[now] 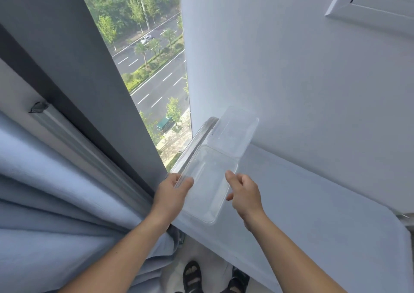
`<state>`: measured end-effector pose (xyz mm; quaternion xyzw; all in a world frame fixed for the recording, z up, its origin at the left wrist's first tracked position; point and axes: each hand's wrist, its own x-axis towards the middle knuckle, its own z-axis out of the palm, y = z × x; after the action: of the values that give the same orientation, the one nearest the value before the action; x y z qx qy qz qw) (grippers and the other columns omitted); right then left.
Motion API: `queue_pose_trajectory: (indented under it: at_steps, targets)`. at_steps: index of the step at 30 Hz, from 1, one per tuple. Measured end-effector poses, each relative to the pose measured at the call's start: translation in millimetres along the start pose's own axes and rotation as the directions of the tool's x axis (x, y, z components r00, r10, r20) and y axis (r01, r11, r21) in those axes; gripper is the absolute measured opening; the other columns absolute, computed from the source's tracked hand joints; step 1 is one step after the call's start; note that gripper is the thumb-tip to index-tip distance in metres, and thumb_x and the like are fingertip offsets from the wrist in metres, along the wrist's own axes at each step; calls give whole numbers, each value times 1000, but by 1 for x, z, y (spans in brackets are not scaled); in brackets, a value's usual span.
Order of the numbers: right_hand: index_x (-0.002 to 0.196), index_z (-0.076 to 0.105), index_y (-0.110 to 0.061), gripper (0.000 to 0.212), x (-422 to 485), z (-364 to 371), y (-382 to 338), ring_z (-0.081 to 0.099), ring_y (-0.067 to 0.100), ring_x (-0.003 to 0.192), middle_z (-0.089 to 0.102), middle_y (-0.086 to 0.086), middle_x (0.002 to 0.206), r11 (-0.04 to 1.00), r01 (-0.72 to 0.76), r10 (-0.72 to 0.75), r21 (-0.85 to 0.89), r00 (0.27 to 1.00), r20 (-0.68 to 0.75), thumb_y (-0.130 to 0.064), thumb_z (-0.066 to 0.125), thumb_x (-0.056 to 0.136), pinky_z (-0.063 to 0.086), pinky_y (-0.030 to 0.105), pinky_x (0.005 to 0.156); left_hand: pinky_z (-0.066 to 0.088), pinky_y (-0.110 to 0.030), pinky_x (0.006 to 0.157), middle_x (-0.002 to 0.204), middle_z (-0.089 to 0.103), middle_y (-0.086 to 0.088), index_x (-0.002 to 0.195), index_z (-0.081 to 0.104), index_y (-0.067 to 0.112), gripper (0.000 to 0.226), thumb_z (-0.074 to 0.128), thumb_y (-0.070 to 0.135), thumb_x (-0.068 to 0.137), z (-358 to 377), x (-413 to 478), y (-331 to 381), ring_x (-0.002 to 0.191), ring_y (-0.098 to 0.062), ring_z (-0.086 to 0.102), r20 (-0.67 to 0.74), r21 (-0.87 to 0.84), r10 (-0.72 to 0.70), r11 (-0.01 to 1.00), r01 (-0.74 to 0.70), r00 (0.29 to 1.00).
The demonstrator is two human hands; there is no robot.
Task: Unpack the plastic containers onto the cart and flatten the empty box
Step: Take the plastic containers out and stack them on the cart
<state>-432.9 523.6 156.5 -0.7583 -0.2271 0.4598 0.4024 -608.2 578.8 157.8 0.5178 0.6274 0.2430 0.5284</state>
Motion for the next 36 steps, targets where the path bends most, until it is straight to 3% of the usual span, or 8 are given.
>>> queue_pose_trajectory:
  at_steps: [3,9,14,18,24,27,31,36]
  targets:
    - [91,53,-3,39,3,8,6,54,16,60,51,3,79,999,18,-18,-39,1000,-9,-40,65,90,43,34,60,33,-33,63,73,46,-2,79,51,1,37,64,34,92,5,1,0,68,-16,46,-14,57,20,998,-19,1000]
    - [75,40,-16,34,9,15,8,49,24,65,45,2,72,995,28,-37,-97,995,-95,-36,63,90,40,34,60,27,-35,61,55,29,11,56,33,27,40,57,41,84,8,17,-1,59,-17,31,-10,146,20,989,-18,1000]
    - [90,53,-1,36,12,18,8,58,32,72,54,6,79,991,13,-28,-136,994,-103,-36,62,91,44,34,62,27,-36,60,51,27,11,49,36,31,38,55,43,80,10,20,-4,58,-18,30,-18,142,21,990,-18,1000]
    - [95,57,-4,34,11,20,7,66,35,86,65,15,92,988,28,-44,-149,994,-104,-37,62,91,50,38,68,27,-35,61,52,28,11,56,30,25,42,58,34,87,11,19,-7,58,-17,30,-46,122,32,992,-26,998]
    - [82,47,-15,30,10,22,9,62,28,73,50,1,76,989,30,-40,-144,997,-68,-39,62,93,46,35,63,32,-34,59,62,39,3,68,44,13,35,58,35,90,9,25,-9,59,-18,37,-60,166,30,986,-20,998]
    - [97,51,-20,21,10,24,9,60,17,64,58,3,85,996,29,-32,-84,999,-38,-38,61,95,54,40,70,36,-33,60,67,47,0,82,57,3,32,58,34,92,8,25,-9,62,-18,43,-76,164,25,986,-12,997]
    - [109,46,-22,22,8,23,9,61,15,61,64,1,94,998,10,-13,-69,999,-40,-38,57,98,56,40,74,45,-34,69,83,59,3,93,59,15,25,57,40,92,10,23,-7,75,-18,55,-72,184,24,983,-11,997]
    - [125,50,-16,38,9,24,12,67,23,82,60,-8,86,991,3,-13,-137,998,-68,-42,54,98,55,44,84,48,-35,75,88,59,7,97,59,20,19,54,38,93,9,20,-9,82,-16,56,-56,172,29,985,-19,998]
